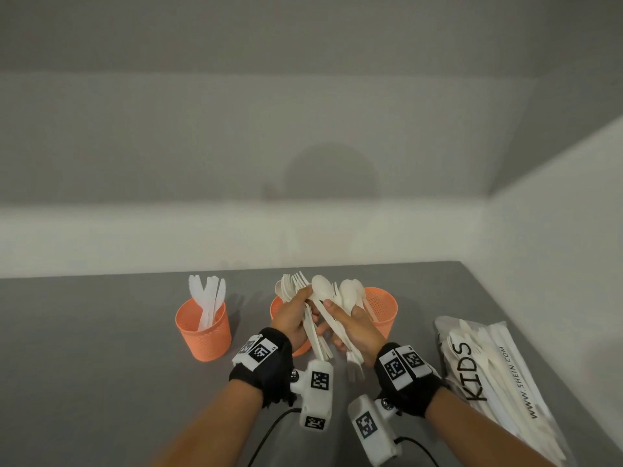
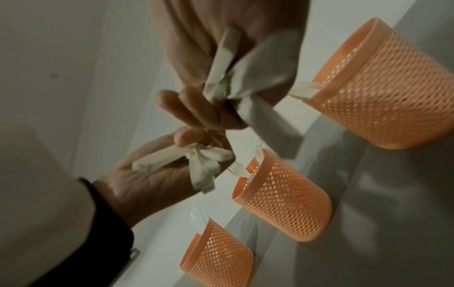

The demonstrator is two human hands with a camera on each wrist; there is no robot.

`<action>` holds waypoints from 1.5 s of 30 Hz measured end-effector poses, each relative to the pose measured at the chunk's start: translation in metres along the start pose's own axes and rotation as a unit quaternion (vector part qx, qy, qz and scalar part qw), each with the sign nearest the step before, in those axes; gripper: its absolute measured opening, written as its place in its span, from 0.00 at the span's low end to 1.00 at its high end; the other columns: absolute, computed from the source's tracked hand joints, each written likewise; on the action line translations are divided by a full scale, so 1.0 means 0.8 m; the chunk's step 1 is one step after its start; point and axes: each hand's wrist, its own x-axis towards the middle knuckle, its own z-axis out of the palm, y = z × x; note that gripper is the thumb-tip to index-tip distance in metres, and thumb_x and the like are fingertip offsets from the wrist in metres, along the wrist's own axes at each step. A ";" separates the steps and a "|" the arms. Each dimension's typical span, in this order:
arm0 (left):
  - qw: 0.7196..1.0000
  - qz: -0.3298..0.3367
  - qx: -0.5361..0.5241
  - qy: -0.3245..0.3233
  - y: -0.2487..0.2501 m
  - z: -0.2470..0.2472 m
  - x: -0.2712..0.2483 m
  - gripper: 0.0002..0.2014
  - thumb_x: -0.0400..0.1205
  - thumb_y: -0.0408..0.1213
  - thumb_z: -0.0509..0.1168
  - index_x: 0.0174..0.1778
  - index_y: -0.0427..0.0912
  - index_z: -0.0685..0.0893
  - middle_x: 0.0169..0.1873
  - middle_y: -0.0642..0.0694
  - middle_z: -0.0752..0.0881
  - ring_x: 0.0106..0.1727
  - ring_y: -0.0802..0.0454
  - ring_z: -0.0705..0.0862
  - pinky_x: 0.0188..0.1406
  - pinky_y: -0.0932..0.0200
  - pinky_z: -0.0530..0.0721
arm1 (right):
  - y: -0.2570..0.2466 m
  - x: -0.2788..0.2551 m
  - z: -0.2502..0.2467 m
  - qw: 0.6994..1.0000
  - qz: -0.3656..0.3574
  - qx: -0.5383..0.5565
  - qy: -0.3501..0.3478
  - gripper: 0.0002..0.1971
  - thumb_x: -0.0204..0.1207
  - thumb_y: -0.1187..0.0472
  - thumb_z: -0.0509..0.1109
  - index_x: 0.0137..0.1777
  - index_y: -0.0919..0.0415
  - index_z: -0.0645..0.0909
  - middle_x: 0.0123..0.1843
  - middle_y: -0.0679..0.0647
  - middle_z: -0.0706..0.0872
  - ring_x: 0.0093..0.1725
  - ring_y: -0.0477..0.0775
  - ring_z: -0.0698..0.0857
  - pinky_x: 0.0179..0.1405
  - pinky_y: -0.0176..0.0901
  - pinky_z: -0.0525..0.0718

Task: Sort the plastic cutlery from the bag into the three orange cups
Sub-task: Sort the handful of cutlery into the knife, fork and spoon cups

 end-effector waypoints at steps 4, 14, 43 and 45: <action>0.998 0.032 0.048 0.033 0.004 -0.002 -0.004 0.12 0.84 0.36 0.59 0.36 0.35 0.78 0.19 0.44 0.82 0.18 0.52 0.82 0.19 0.63 0.82 | 0.006 0.002 -0.005 0.999 -0.019 -0.034 0.032 0.15 0.81 0.55 0.64 0.52 0.68 0.84 0.36 0.59 0.90 0.30 0.54 0.88 0.29 0.42 0.88; 0.954 0.204 0.187 0.119 0.017 0.000 -0.002 0.11 0.82 0.35 0.63 0.34 0.35 0.75 0.17 0.44 0.74 0.11 0.56 0.72 0.13 0.68 0.72 | 0.014 0.012 -0.009 0.975 -0.070 -0.160 0.140 0.08 0.80 0.59 0.65 0.37 0.54 0.76 0.22 0.49 0.79 0.19 0.47 0.76 0.21 0.39 0.75; 0.948 0.239 0.137 0.157 0.008 0.046 -0.017 0.08 0.82 0.30 0.55 0.43 0.34 0.79 0.30 0.42 0.82 0.21 0.56 0.79 0.18 0.67 0.78 | 0.005 0.005 -0.010 0.942 -0.071 -0.322 0.064 0.16 0.78 0.67 0.56 0.61 0.56 0.79 0.45 0.54 0.85 0.44 0.56 0.83 0.47 0.50 0.81; 0.959 0.226 0.084 0.148 0.025 0.044 -0.012 0.06 0.80 0.26 0.58 0.38 0.33 0.79 0.29 0.41 0.81 0.24 0.51 0.79 0.25 0.61 0.79 | 0.003 0.005 -0.019 0.939 -0.052 -0.332 0.066 0.14 0.79 0.69 0.56 0.59 0.61 0.78 0.44 0.56 0.83 0.43 0.55 0.81 0.46 0.48 0.78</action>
